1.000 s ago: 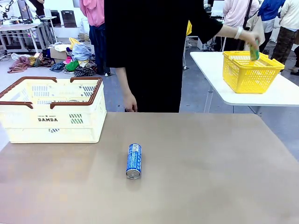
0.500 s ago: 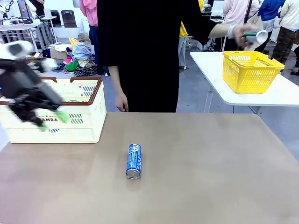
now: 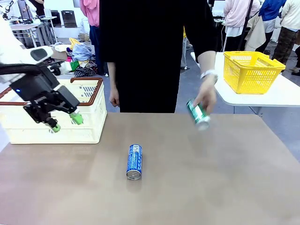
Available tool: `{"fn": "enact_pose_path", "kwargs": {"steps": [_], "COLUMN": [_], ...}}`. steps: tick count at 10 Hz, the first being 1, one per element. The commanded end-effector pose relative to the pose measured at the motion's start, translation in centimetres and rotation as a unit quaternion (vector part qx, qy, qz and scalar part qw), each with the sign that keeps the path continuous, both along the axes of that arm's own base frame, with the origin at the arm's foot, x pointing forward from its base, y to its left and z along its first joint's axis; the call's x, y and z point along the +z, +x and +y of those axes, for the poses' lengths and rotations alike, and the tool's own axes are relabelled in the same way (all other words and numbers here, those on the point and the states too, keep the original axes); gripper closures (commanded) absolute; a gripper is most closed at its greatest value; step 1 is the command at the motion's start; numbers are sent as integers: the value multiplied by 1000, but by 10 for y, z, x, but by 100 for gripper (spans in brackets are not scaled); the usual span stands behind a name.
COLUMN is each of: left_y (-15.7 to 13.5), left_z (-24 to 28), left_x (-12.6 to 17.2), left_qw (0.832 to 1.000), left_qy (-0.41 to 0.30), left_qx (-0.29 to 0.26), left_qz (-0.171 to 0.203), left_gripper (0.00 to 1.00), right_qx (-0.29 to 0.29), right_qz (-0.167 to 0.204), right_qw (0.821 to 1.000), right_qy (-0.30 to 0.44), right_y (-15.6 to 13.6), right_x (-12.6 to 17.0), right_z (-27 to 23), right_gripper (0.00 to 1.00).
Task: Place the drinks into the Shopping basket.
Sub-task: Pick up one drink and place it into the Shopping basket.
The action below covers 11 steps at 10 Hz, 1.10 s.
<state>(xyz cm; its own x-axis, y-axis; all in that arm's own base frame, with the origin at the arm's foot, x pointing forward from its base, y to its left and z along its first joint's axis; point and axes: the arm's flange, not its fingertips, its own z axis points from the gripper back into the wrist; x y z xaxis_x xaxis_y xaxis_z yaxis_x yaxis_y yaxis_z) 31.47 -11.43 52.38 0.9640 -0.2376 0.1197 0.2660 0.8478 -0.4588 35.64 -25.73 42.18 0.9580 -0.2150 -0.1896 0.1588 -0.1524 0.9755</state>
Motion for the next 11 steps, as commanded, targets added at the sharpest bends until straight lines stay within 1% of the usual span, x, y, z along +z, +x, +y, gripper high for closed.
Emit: {"fn": "enact_pose_path", "kwargs": {"steps": [1,2,3,4,6,8,9,10,11], "left_y": [-9,-2,12,28,43,53,57,59,55], "left_z": [-15,-38,-67,-100,-133,-157,-166,-166,-137], "left_x": [-11,-17,-27,-41,-60,-79,-89,-95,-73], "left_qw": [996,994,990,980,967,961,964,962,979], "left_qy": [21,39,71,120,177,207,201,212,149], "left_qx": [82,100,120,155,171,173,166,163,136], "left_qz": [-20,-35,-37,-48,-58,-59,-46,-56,-29], "left_gripper": [0,0,0,0,0,0,0,0,0], "right_qx": [2,2,2,2,2,2,2,2,2], "right_qz": [6,6,6,6,6,6,6,6,6], "right_qw": [1000,1000,1000,1000,1000,1000,1000,1000,1000], "right_qy": [1,1,1,1,1,1,1,1,1], "right_y": [-2,-2,-2,-2,-2,-2,-2,-2,-2], "right_x": [5,5,5,5,5,5,5,5,5], "right_z": [1,1,1,1,1,1,1,1,1], "right_gripper": [0,0,0,0,0,0,0,0,0]}}
